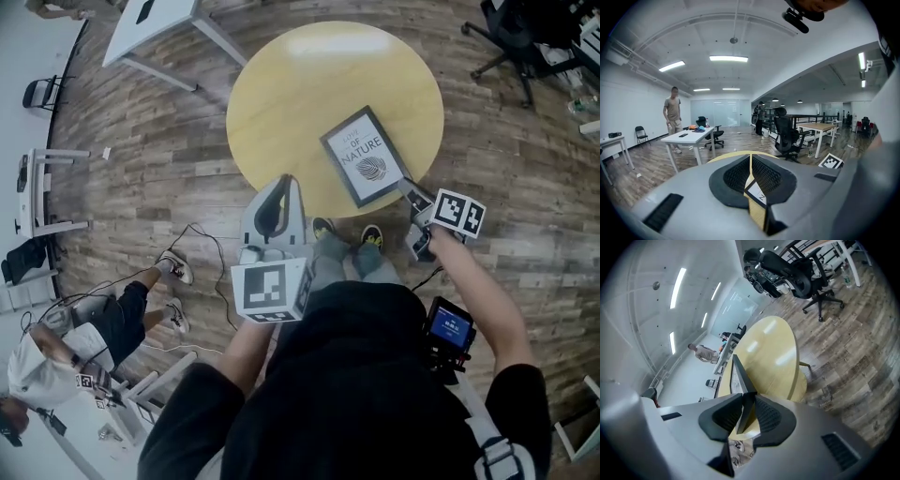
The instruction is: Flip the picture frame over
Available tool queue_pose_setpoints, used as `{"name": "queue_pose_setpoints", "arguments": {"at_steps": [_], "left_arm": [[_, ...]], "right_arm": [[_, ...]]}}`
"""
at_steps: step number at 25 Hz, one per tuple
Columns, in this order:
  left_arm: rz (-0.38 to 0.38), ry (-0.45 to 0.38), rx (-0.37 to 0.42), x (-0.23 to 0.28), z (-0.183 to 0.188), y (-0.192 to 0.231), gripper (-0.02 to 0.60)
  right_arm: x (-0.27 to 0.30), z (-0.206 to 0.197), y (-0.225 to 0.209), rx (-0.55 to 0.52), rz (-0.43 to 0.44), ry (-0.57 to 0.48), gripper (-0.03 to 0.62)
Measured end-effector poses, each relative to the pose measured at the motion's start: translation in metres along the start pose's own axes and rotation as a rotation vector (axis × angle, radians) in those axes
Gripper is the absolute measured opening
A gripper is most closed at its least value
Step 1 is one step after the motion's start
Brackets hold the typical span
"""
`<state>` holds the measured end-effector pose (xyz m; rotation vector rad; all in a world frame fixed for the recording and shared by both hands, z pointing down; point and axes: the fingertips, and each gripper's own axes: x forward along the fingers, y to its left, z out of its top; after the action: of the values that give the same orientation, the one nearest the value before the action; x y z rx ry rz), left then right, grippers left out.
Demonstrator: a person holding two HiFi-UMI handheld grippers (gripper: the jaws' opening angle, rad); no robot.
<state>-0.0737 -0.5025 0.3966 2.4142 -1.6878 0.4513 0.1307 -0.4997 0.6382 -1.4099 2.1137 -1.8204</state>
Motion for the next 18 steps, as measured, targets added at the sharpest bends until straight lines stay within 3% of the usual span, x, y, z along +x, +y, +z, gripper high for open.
{"name": "queue_pose_setpoints", "arguments": {"at_steps": [10, 18], "left_arm": [[-0.014, 0.022, -0.004, 0.003, -0.009, -0.012, 0.034], [-0.006, 0.017, -0.003, 0.001, -0.008, -0.013, 0.034]], "right_arm": [[0.004, -0.029, -0.035, 0.114, -0.082, 0.091, 0.106], [0.001, -0.032, -0.037, -0.037, -0.221, 0.149, 0.123]]}}
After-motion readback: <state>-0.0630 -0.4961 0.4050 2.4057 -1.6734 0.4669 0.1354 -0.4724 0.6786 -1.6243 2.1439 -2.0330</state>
